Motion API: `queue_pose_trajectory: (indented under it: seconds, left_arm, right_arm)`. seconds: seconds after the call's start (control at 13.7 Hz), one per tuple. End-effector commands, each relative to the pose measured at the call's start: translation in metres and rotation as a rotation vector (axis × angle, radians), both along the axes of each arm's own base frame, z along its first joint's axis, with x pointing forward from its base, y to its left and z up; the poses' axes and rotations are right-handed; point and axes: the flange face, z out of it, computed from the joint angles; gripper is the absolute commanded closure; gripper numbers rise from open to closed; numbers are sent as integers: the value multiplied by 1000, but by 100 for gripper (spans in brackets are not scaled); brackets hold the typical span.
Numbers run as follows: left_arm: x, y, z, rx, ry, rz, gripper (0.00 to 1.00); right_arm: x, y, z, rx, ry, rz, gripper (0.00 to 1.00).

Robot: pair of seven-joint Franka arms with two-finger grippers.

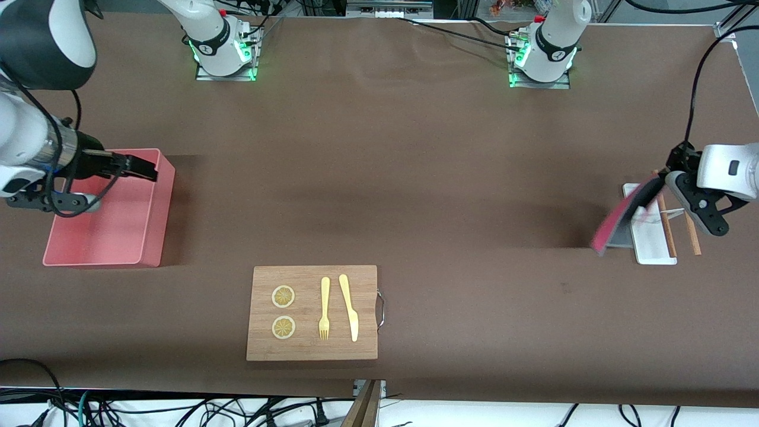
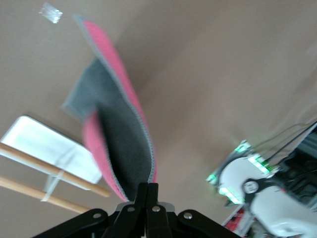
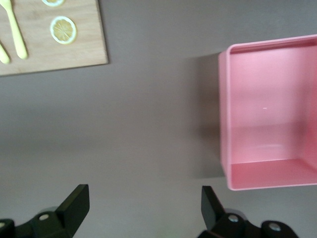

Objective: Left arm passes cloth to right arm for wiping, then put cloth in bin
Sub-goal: 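Lift the pink cloth off the white tray with the left gripper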

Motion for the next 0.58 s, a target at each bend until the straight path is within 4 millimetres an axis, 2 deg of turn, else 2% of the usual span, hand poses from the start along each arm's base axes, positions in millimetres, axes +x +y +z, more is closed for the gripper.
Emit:
queue_pose_trajectory:
  seconds: [0.0,0.22,0.36,0.51]
  left_arm:
    - [-6,-85,25,53,21,56,100]
    - [-17,-169,38,28,17,139,100]
    - [-18,-225,37,40,-22,214,100]
    - [-18,-257,29,-7,-16,285,100]
  right_arm:
    - [6,39,-2,26,-25,-96,0]
    - [13,74,-12,54,-58,-188,0]
    - [15,98,-15,67,-83,-240,0]
    - [17,121,-20,76,-106,-277,0]
